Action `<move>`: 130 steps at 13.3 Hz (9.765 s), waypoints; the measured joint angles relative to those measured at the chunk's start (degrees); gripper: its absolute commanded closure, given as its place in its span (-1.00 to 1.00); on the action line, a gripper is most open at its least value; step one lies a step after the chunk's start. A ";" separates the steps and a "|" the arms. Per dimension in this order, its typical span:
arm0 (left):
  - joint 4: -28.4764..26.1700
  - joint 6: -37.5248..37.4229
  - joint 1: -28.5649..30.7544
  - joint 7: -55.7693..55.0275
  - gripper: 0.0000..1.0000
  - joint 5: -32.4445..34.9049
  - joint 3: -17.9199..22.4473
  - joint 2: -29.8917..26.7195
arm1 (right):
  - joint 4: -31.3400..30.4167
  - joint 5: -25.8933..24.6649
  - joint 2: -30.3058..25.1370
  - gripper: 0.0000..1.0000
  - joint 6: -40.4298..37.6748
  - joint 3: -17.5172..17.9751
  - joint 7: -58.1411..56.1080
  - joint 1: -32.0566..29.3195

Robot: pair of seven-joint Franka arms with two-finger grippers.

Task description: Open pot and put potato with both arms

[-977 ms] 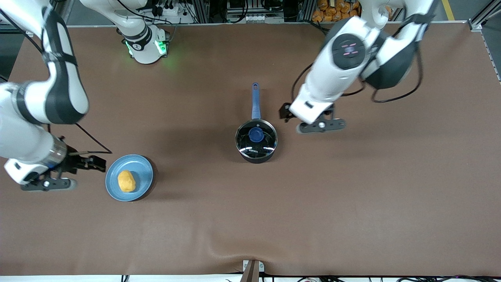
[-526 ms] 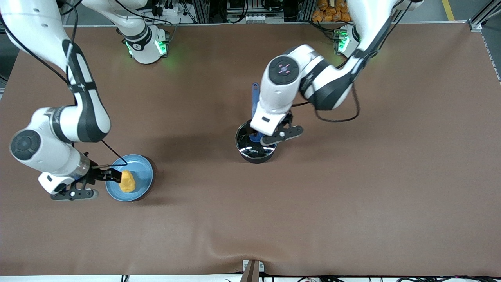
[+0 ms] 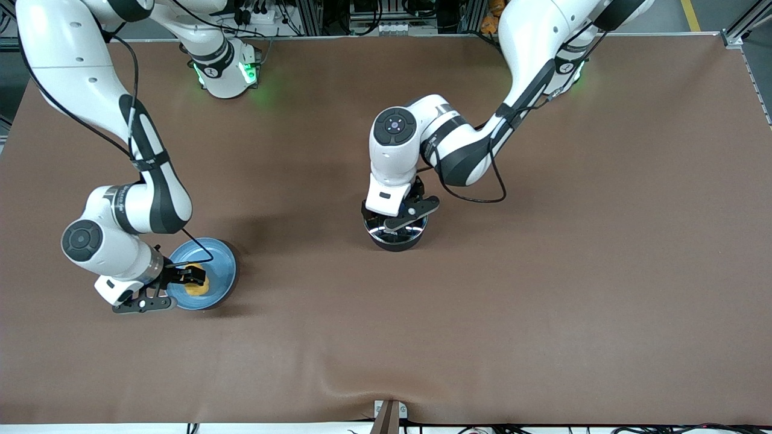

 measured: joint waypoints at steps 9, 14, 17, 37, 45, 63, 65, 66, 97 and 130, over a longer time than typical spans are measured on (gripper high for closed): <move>0.01 -0.02 -0.68 0.00 -0.94 0.15 0.11 1.59 | -0.95 0.03 2.69 -1.00 3.04 0.43 -1.28 -0.83; -0.27 -0.41 -0.73 0.00 -0.49 0.24 0.19 1.60 | -1.32 0.03 2.97 -1.00 3.30 0.56 -1.28 -0.81; -0.29 -0.57 -0.72 0.00 0.29 0.25 0.26 1.60 | -1.34 0.06 3.43 -1.00 3.59 0.37 -1.28 -0.98; 1.29 -16.96 15.55 25.78 1.00 -4.25 0.34 -13.52 | -0.41 0.21 3.26 1.00 1.84 2.44 -1.26 -2.65; -5.14 -18.63 34.56 51.50 1.00 -6.99 0.15 -14.52 | 0.98 0.25 -8.34 1.00 -9.40 5.62 17.41 9.24; -33.27 12.46 50.61 73.86 1.00 -8.70 -3.37 -15.91 | 10.54 -6.96 3.17 1.00 -1.64 4.80 56.94 38.42; -34.91 14.36 50.47 73.80 1.00 -7.07 -3.45 -15.95 | 10.55 -7.81 3.21 1.00 -1.70 4.79 56.94 39.73; -35.36 14.83 50.45 73.62 1.00 -6.40 -3.47 -15.96 | 10.55 -8.24 3.27 1.00 -1.78 4.78 56.94 40.48; -33.87 14.74 50.15 65.57 -1.00 -2.22 -5.12 -20.57 | 12.56 -13.01 9.15 -0.47 1.41 3.88 62.50 42.95; -8.28 -31.22 32.57 69.77 -1.00 -15.99 13.24 -40.42 | 18.26 0.02 -26.89 -1.00 -50.95 4.24 10.59 -3.56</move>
